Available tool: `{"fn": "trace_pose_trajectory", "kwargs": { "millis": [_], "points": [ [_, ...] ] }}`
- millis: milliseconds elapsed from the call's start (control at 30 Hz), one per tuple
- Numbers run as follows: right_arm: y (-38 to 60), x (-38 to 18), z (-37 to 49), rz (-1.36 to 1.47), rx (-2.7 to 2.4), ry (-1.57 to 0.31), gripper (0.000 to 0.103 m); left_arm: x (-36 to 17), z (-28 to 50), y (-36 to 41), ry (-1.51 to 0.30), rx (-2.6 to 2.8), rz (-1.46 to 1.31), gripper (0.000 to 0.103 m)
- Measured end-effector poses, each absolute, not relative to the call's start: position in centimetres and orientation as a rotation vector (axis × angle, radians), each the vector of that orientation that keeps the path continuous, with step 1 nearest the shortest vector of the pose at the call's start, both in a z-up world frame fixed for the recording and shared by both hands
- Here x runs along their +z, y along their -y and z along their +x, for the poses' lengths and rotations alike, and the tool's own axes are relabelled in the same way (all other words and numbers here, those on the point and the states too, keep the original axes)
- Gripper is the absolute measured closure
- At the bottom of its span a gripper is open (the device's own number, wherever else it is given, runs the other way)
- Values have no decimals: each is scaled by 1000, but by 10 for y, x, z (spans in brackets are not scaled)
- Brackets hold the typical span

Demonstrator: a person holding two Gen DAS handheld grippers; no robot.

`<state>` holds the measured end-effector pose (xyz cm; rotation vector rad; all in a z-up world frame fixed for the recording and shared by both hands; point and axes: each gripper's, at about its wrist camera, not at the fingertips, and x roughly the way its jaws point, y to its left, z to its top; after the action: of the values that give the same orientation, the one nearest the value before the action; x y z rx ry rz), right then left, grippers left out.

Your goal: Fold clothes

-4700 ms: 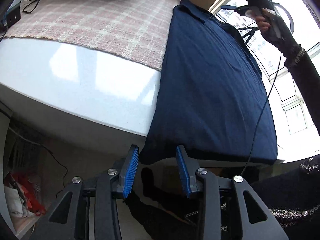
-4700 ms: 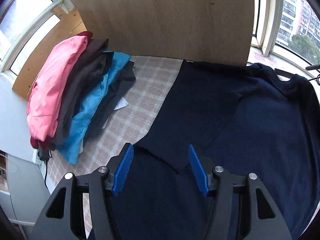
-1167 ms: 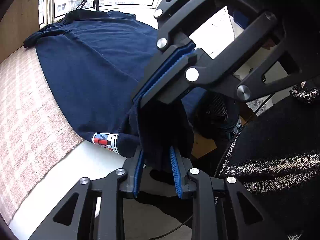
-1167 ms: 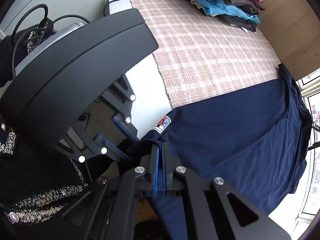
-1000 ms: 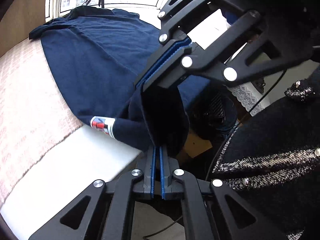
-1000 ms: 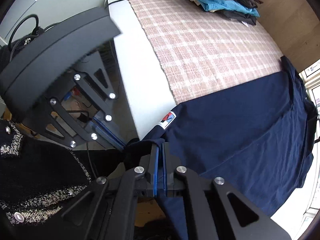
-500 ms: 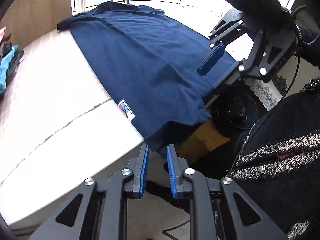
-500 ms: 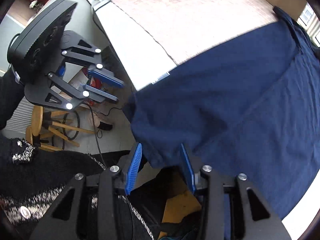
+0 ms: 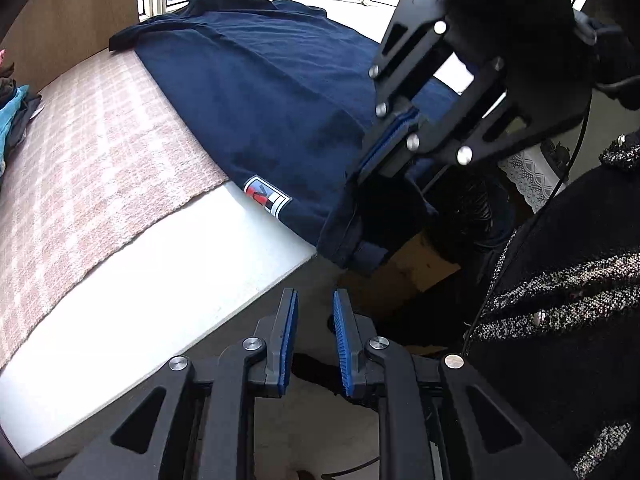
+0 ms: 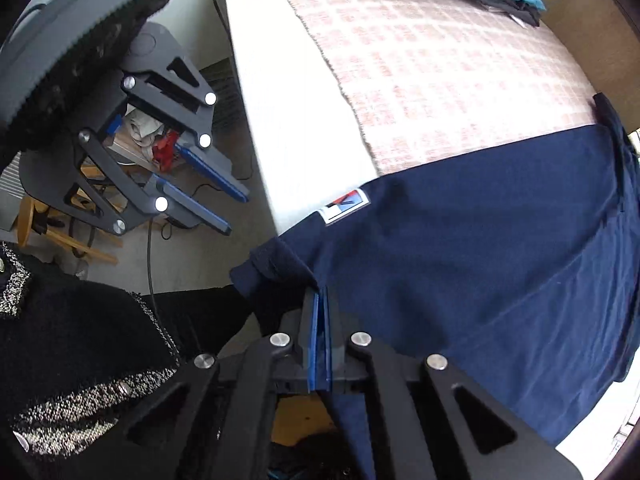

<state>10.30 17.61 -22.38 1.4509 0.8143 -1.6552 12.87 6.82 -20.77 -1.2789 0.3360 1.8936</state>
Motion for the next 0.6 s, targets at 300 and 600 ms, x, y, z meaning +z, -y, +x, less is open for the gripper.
{"fn": "trace_pose_trajectory", "kwargs": {
  "millis": [300, 600],
  "points": [
    [-200, -198, 96, 1439, -1715, -911, 101, -199, 121, -93, -296, 1855, -1176, 85],
    [-200, -200, 98, 1407, -1703, -929, 101, -194, 116, -106, -314, 1827, -1140, 85]
  ]
}}
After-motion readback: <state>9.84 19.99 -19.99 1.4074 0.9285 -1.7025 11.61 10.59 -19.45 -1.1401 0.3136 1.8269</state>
